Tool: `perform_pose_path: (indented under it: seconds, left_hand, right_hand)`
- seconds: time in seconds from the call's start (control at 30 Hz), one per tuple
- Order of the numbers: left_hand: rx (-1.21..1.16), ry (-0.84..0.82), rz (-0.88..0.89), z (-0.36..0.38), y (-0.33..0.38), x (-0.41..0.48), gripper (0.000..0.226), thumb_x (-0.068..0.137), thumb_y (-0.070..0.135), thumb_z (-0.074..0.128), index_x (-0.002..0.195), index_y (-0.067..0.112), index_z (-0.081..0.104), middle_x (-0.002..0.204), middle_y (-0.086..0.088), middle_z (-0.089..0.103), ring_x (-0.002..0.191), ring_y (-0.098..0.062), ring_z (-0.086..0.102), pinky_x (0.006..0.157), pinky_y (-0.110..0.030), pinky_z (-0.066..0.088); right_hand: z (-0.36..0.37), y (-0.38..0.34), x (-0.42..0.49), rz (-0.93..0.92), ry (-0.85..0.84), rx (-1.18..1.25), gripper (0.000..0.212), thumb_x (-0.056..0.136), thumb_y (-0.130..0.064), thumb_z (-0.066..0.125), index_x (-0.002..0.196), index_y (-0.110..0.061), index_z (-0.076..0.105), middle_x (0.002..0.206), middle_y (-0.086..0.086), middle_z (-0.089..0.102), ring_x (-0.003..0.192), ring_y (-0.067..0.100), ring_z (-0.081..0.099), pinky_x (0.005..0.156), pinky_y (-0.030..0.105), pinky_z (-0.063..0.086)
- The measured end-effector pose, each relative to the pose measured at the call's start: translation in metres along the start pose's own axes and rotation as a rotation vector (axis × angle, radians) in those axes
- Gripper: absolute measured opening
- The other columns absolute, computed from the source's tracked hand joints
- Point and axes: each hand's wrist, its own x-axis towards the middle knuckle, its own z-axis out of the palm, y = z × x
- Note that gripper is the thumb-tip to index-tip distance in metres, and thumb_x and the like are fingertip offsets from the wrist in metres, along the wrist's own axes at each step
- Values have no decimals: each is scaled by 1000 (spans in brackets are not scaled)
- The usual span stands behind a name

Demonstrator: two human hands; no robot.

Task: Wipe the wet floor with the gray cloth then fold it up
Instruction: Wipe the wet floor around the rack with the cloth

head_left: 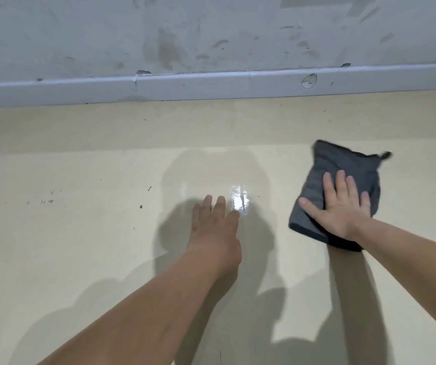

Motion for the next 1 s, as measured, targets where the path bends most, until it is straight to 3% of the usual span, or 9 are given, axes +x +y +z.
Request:
perform_pose_path:
  seconds: [0.23,0.37,0.5,0.63,0.8,1.0]
  left_hand:
    - [144,-82,177,-4,56,53,92,97,49,53,162,12,0,170,-15,-15,156,-36,-16,128,-47,1]
    - [234,-63,248,-13,106,96,112,87,56,66,161,8,-2,169,-21,-15,156,-39,-15,128,-50,2]
    - [319,-89,176,-33,147,139,142,66,67,81,161,8,-5,168,-23,-14,156,-41,-14,126,-54,2]
    - [414,-142,146,-45,180,172,153,60,69,85,160,9,-14,168,-23,-16,156,-42,-14,125,-60,6]
    - [454,-254,137,-50,192,190,164,54,75,86,157,4,-21,166,-24,-21,154,-46,-14,120,-56,31]
    - [383,-246,152,-47,184,193,164,52,69,90,159,7,-17,168,-19,-21,156,-40,-16,121,-55,26]
  right_hand:
    - [13,5,0,-13,54,24,100,83,-89,6,156,-30,-28,163,3,-37,150,25,-35,122,55,-16]
    - [-1,37,20,-201,14,-15,103,80,-92,16,153,-37,-31,158,-5,-44,145,17,-42,120,51,-21]
    - [-25,72,54,-318,30,-22,104,78,-93,22,155,-42,-25,160,-10,-40,145,9,-41,122,49,-19]
    - [-33,86,73,-328,85,18,104,78,-92,26,157,-42,-20,162,-11,-36,146,8,-38,122,48,-19]
    - [-61,110,114,-291,120,17,105,77,-94,27,158,-41,-17,165,-10,-32,149,9,-34,123,48,-17]
    - [-91,141,159,-126,181,77,100,80,-94,19,160,-41,-9,168,-8,-22,154,12,-23,125,48,-12]
